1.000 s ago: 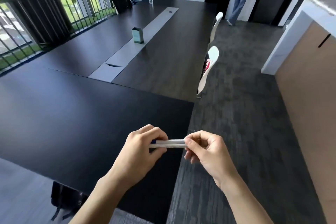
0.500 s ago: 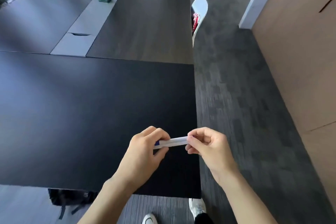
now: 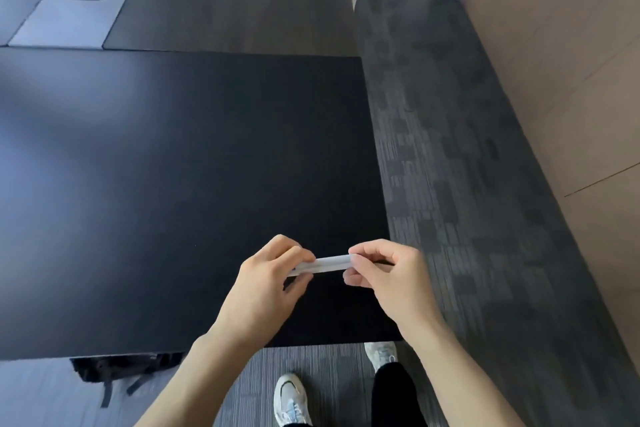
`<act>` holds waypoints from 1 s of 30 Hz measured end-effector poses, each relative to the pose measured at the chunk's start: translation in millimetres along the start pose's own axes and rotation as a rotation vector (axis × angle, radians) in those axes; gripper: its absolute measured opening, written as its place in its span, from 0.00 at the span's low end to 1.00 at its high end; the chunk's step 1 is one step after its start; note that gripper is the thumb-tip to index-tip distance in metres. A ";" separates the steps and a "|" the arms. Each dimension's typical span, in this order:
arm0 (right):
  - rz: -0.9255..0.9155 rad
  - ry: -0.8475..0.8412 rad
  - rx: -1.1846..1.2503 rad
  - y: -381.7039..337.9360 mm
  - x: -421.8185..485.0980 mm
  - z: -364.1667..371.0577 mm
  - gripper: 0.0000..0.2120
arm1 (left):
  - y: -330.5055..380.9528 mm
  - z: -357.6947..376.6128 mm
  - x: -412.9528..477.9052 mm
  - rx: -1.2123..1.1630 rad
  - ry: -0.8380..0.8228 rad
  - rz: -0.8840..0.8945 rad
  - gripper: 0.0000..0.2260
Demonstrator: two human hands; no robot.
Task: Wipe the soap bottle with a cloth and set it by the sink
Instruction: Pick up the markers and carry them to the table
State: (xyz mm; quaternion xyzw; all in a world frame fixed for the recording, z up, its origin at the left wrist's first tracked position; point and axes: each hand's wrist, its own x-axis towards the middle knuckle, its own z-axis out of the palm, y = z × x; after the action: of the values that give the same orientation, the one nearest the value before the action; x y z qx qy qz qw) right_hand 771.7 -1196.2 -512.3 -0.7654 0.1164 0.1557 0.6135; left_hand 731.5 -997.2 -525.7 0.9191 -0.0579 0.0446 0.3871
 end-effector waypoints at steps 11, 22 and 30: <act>-0.194 0.073 -0.435 32.1 23.1 19.9 0.04 | -36.1 22.5 5.1 0.114 -0.022 0.061 0.06; -0.285 0.100 -0.522 34.1 38.8 26.0 0.04 | -52.3 30.2 11.6 0.175 0.031 0.082 0.09; -0.240 0.095 -0.465 37.4 43.2 21.0 0.03 | -55.3 31.9 12.7 0.165 0.023 0.046 0.11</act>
State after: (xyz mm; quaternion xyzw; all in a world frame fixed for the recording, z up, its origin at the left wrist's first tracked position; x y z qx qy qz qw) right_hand 795.8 -1183.4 -566.7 -0.9006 0.0146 0.0681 0.4291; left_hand 753.1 -982.6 -585.4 0.9457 -0.0709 0.0688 0.3097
